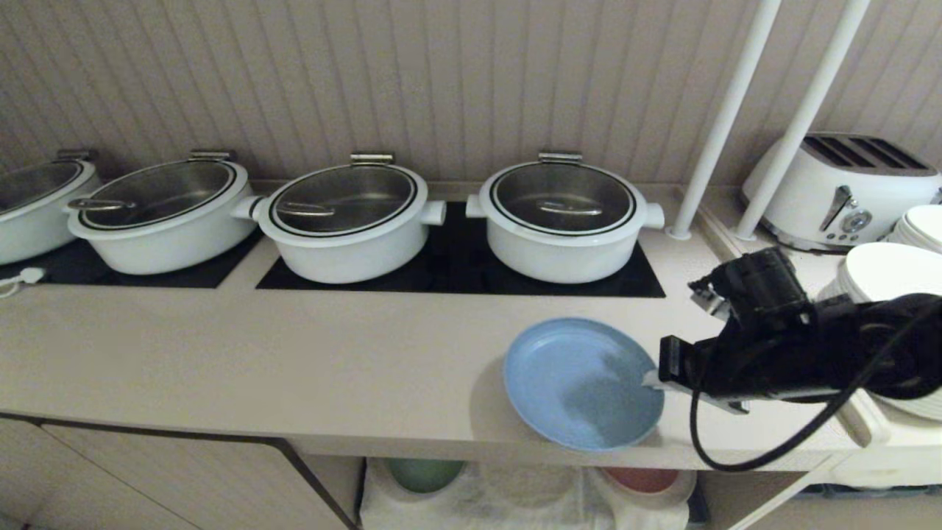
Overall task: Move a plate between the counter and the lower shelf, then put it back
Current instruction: Put the plate
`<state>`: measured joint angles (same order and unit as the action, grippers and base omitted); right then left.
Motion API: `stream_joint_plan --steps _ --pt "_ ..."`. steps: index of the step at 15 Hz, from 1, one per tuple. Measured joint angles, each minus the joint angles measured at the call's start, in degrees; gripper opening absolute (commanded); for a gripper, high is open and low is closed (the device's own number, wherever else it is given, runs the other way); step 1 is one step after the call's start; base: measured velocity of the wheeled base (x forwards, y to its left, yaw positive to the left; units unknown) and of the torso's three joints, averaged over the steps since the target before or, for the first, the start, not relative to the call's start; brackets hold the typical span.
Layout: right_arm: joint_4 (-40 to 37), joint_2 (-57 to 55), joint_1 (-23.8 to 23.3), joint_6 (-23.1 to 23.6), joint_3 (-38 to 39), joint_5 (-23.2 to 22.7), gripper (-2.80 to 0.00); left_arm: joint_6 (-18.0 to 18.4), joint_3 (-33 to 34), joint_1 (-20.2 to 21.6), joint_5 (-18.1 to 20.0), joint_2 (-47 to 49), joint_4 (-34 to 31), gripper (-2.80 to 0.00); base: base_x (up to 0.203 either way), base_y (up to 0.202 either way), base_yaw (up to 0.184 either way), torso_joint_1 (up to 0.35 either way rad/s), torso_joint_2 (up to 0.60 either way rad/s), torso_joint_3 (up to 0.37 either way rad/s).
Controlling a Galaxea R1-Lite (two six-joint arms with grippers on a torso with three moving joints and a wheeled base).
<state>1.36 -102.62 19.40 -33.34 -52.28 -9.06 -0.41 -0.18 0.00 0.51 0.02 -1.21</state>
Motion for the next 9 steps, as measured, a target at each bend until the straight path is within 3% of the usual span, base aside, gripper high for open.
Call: stream_joint_plan --steps 9 --pt "1.25 -11.64 -2.16 -0.12 -8.32 -0.01 -2.8 0.0 0.0 0.0 0.01 0.0 0.0 -2.8 0.0 0.0 0.0 0.0 0.0 0.0"
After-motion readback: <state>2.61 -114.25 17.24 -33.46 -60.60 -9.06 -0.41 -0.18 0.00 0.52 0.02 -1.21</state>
